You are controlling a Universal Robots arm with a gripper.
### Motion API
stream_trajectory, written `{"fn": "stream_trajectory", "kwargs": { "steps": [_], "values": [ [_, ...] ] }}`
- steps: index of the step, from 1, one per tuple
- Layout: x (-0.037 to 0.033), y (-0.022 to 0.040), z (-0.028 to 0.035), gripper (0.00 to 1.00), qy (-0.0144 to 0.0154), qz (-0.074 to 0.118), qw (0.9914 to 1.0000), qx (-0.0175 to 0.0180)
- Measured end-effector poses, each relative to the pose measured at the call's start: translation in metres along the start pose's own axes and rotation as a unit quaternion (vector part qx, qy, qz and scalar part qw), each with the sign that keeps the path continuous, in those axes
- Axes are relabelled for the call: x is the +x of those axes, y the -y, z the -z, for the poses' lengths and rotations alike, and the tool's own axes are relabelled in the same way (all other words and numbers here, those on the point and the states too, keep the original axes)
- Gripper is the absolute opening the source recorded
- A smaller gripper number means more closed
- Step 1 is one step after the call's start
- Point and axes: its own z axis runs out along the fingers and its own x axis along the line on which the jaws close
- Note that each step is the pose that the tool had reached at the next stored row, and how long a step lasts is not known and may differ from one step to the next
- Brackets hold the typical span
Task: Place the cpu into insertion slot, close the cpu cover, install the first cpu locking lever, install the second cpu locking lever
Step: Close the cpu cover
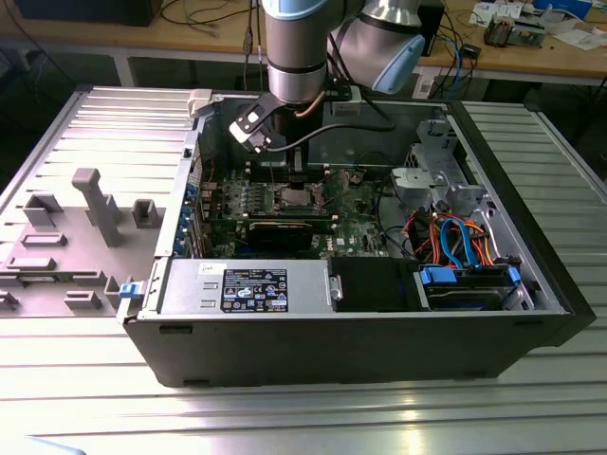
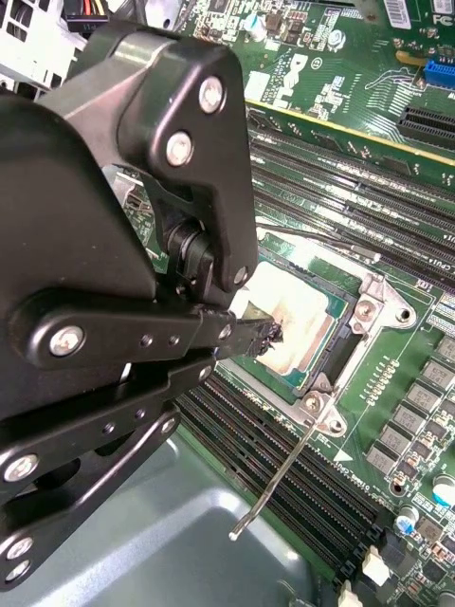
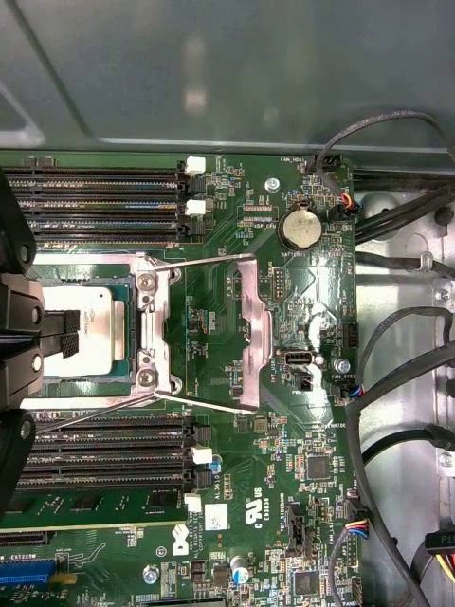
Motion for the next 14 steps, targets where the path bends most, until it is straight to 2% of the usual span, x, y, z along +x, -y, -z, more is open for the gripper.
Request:
{"fn": "stream_trajectory", "kwargs": {
  "steps": [9, 14],
  "values": [
    [0.0, -0.0003, 0.0022, 0.11, -0.0001, 0.0, 1.0, 0.0016],
    [0.0001, -0.0007, 0.0081, 0.11, -0.0001, 0.0, 1.0, 0.0017]
  ]
}}
